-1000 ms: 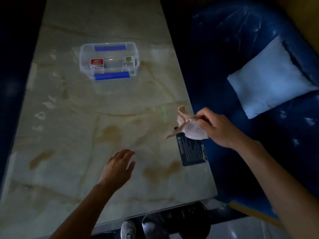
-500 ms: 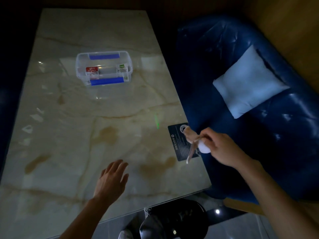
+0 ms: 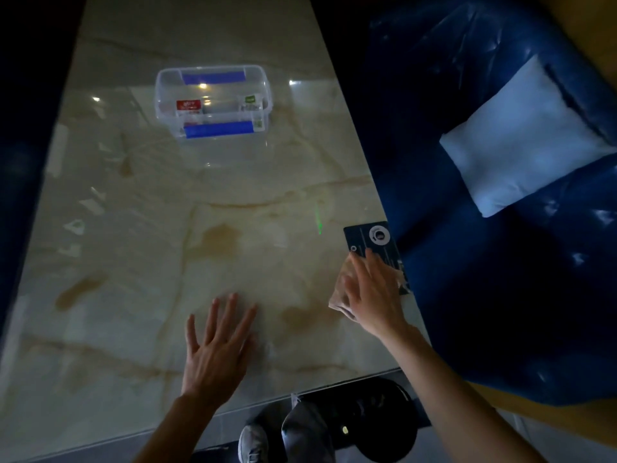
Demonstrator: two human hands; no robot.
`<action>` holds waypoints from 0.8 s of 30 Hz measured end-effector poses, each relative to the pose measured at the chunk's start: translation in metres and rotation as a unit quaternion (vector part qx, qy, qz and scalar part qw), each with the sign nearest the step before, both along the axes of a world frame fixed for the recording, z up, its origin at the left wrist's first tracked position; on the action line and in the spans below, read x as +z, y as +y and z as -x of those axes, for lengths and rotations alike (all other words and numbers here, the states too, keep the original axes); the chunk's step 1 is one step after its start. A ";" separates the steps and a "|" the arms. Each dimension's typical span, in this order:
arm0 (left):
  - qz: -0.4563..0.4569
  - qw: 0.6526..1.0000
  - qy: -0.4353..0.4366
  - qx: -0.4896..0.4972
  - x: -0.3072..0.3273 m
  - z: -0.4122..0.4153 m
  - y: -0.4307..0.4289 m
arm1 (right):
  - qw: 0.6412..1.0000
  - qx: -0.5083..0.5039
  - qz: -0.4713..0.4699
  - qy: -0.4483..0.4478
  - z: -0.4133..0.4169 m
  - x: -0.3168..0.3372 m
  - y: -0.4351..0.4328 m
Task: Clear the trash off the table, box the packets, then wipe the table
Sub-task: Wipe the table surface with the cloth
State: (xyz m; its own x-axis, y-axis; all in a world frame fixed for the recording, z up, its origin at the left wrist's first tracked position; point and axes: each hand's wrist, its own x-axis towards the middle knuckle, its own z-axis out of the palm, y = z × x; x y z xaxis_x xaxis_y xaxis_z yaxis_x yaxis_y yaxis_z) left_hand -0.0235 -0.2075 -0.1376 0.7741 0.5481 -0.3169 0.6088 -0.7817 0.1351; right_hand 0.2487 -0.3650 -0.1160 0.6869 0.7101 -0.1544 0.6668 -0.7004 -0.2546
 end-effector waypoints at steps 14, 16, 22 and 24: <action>-0.029 0.999 -0.035 0.026 -0.012 0.005 -0.005 | 0.997 -0.025 0.042 -0.061 0.069 -0.033 0.038; -0.031 0.999 -0.038 0.021 -0.014 0.006 -0.004 | 0.996 0.059 0.029 -0.054 0.101 -0.034 0.038; -0.035 0.997 -0.034 0.052 -0.015 0.007 -0.007 | 0.988 0.113 0.068 -0.082 0.081 -0.040 -0.019; -0.037 0.996 -0.026 0.073 -0.014 0.007 -0.007 | 0.990 0.015 0.101 -0.092 0.054 -0.040 -0.023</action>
State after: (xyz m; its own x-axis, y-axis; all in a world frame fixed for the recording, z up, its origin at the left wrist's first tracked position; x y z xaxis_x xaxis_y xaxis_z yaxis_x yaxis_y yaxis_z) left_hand -0.0304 -0.2145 -0.1519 0.6989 0.6762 -0.2330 0.7103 -0.6944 0.1155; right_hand 0.1947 -0.3883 -0.1558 0.6960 0.6976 -0.1700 0.7100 -0.7040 0.0175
